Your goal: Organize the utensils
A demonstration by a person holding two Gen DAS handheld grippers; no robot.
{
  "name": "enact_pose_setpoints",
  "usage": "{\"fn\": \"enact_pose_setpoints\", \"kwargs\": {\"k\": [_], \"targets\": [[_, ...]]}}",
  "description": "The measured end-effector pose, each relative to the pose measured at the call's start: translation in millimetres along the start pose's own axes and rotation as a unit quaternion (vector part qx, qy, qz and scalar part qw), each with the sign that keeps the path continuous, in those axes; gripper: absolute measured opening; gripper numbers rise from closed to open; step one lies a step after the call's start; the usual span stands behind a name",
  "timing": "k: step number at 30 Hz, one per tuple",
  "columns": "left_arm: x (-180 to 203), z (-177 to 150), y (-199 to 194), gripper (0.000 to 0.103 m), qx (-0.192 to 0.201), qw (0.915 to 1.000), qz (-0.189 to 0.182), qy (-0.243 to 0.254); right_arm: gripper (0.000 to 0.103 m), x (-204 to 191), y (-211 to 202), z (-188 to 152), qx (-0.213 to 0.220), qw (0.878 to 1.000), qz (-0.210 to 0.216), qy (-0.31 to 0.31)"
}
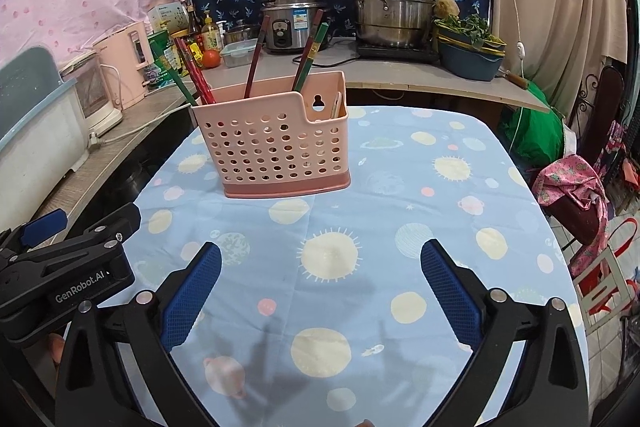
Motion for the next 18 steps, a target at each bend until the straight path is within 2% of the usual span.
{"fn": "enact_pose_setpoints", "kwargs": {"k": [18], "targets": [[0.8,4.1,-0.8,0.094,0.001,0.9999,0.009,0.005,0.096,0.4,3.1,1.1,-0.001,1.000,-0.002,0.001]]}}
Point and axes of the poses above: each gripper's, at about its wrist camera, not at the fingertips, and y roughly the way its jaws point, x to its right, z to its top, the point moved 2 cm from there along y, roughly the way its jaws point, and after that the axes turned 9 degrees about x, right-handed, at the moved point
